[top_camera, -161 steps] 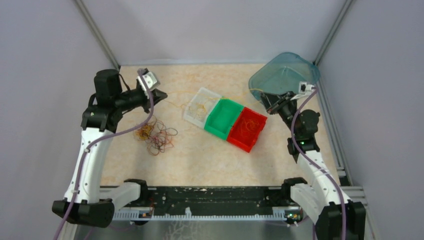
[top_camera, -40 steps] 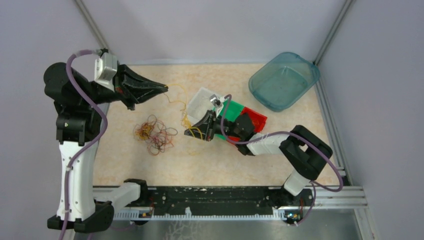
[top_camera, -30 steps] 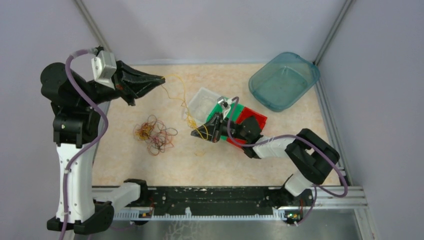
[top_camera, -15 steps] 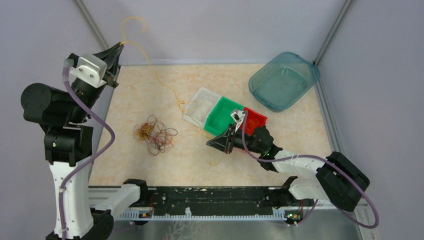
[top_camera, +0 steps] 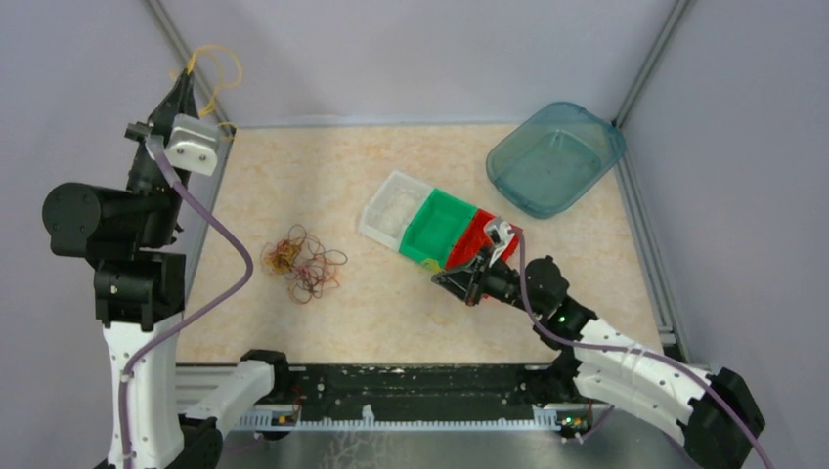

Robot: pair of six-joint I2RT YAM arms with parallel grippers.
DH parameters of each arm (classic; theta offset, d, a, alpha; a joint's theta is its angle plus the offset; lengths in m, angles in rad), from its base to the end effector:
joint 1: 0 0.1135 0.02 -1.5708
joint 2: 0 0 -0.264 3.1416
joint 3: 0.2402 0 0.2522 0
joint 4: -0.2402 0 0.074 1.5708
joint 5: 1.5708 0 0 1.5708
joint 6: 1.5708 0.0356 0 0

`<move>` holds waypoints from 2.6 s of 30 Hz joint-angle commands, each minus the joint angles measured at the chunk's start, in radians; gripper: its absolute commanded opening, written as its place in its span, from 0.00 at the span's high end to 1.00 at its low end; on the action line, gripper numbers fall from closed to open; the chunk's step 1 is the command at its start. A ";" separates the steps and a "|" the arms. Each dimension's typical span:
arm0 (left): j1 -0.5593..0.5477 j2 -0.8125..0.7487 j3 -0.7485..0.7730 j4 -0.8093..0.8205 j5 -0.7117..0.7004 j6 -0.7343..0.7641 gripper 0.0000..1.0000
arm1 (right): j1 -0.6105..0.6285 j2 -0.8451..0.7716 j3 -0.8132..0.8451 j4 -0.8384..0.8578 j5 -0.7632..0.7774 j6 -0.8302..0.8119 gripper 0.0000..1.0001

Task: Untangle the cables
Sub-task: Place the cable in the bin.

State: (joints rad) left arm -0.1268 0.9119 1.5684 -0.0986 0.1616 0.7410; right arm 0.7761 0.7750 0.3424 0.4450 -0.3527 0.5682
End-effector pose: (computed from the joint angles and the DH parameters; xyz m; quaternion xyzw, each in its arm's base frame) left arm 0.1068 -0.0194 0.5771 0.2673 0.4090 0.2262 0.8427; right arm 0.1244 0.1393 0.2513 -0.1959 0.6751 0.5326 0.4713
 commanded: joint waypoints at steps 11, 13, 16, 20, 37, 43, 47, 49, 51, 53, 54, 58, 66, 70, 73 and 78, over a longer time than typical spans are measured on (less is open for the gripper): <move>0.003 -0.026 0.008 -0.279 0.333 -0.188 1.00 | -0.005 0.364 0.420 -0.022 0.571 -0.477 1.00; 0.003 -0.027 0.010 -0.292 0.359 -0.207 1.00 | -0.006 0.459 0.447 0.051 0.666 -0.549 1.00; 0.003 -0.032 0.010 -0.301 0.381 -0.223 1.00 | -0.013 0.583 0.484 0.096 0.724 -0.617 1.00; 0.003 -0.038 0.008 -0.303 0.388 -0.226 1.00 | -0.022 0.718 0.551 0.007 0.769 -0.635 1.00; 0.003 -0.033 0.018 -0.292 0.416 -0.216 1.00 | -0.027 0.829 0.633 -0.333 0.790 -0.541 0.69; 0.004 -0.024 0.030 -0.291 0.431 -0.222 1.00 | -0.029 0.767 0.648 -0.361 0.799 -0.510 0.56; 0.004 -0.020 0.025 -0.297 0.481 -0.261 1.00 | -0.062 0.641 0.658 -0.353 0.714 -0.445 0.53; 0.004 -0.011 0.030 -0.331 0.578 -0.270 1.00 | -0.086 0.558 0.647 -0.315 0.609 -0.411 0.43; 0.004 0.004 0.037 -0.378 0.671 -0.269 1.00 | -0.105 0.482 0.631 -0.250 0.460 -0.399 0.34; 0.004 0.008 0.023 -0.399 0.740 -0.283 1.00 | -0.105 0.425 0.630 -0.172 0.256 -0.417 0.28; 0.003 0.008 0.007 -0.399 0.767 -0.297 1.00 | -0.105 0.408 0.634 -0.138 0.169 -0.417 0.26; 0.004 0.007 -0.053 -0.378 0.848 -0.392 1.00 | -0.106 0.393 0.643 0.053 -0.237 -0.355 0.25; 0.003 0.010 -0.136 -0.317 0.909 -0.541 1.00 | 0.014 0.458 0.672 0.248 -0.437 -0.302 0.23; 0.004 0.004 -0.157 -0.273 0.932 -0.605 1.00 | 0.089 0.538 0.710 0.284 -0.385 -0.293 0.25; 0.004 0.001 -0.158 -0.268 0.928 -0.616 1.00 | 0.110 0.591 0.707 0.370 -0.341 -0.261 0.32; 0.004 -0.010 -0.174 -0.282 0.926 -0.632 1.00 | 0.137 0.654 0.723 0.430 -0.262 -0.253 0.52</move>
State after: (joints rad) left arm -0.1265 0.9195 1.4078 -0.4015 1.0630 0.1444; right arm 0.8928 1.4036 1.0042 0.7433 -0.6781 0.3000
